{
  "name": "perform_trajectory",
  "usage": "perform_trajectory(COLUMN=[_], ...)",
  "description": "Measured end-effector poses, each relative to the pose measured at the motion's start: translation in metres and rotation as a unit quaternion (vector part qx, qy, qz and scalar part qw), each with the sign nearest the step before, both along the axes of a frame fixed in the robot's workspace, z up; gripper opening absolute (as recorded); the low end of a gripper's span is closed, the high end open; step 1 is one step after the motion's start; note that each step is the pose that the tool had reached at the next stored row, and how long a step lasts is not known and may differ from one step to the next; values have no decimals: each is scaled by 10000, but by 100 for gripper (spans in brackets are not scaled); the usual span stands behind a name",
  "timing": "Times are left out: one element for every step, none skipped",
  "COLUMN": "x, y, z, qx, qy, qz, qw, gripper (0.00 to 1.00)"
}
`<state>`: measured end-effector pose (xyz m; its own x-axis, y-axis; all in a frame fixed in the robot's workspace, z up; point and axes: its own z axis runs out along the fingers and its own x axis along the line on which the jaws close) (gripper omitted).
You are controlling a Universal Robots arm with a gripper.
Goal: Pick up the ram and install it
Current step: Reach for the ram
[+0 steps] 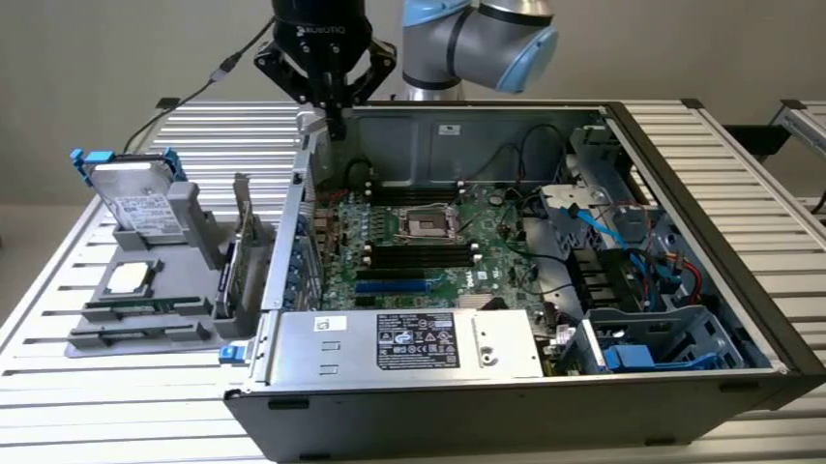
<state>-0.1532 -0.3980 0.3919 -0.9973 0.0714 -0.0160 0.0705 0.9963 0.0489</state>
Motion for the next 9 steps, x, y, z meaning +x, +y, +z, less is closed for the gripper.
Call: perform_trajectory(x=[-46,-91,-136,-182,-228,-271,-317,-365,-409], y=[0,0,1,1,0,0,0,0,0], z=[-2,-3,-5,-6,-8,-10,-11,-13,-15], qx=[1,0,0,0,0,0,0,0,0], qy=[0,0,0,1,2,4,6,9,13], qz=[1,1,1,0,1,1,1,1,1], qw=[10000,10000,10000,10000,10000,10000,10000,10000,10000], gripper=[10,10,10,10,10,10,10,10,10])
